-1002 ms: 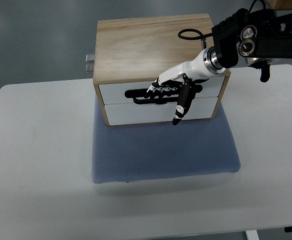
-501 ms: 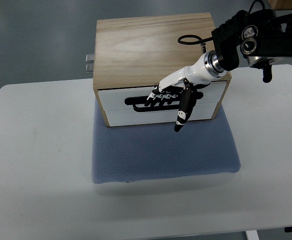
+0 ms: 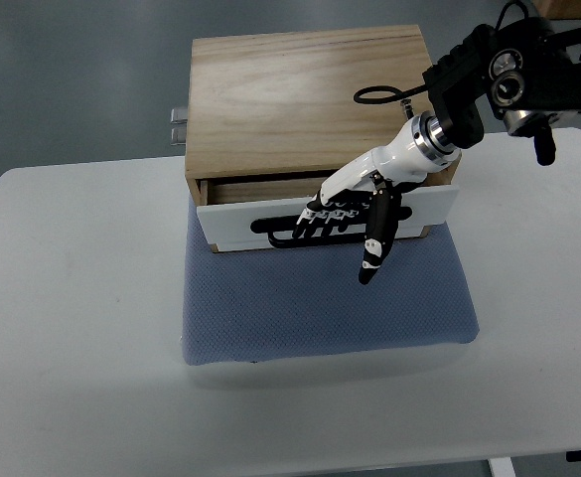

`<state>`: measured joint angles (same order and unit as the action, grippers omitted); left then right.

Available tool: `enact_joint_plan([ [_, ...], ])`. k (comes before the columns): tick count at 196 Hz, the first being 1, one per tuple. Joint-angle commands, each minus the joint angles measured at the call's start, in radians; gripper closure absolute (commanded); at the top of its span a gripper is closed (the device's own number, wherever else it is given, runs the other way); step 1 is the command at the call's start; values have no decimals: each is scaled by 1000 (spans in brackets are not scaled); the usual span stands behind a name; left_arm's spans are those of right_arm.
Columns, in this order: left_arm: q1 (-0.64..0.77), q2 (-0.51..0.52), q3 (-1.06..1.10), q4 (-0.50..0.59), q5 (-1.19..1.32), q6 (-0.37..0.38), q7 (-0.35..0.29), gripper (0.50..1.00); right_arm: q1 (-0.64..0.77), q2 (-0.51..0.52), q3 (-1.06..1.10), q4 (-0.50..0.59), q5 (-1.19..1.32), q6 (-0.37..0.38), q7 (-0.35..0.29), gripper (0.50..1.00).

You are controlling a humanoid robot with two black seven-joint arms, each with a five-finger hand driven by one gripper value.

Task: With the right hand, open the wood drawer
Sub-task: 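Pull the upper drawer out toward the robot with the right hand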

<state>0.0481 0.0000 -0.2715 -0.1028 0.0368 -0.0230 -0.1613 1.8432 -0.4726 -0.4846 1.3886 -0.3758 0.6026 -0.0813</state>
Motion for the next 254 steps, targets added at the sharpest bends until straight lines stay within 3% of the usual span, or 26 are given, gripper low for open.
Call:
enact_joint_plan([
  [1,-1,0,0,0,0,0,0,500,10,-3,4,4,0,8,0,558],
  [105,-1,0,0,0,0,0,0,500,41,-69,3,124,2,8,14,558],
  [254,-1,0,0,0,0,0,0,500,56,-130,1,214,2,8,14,556],
])
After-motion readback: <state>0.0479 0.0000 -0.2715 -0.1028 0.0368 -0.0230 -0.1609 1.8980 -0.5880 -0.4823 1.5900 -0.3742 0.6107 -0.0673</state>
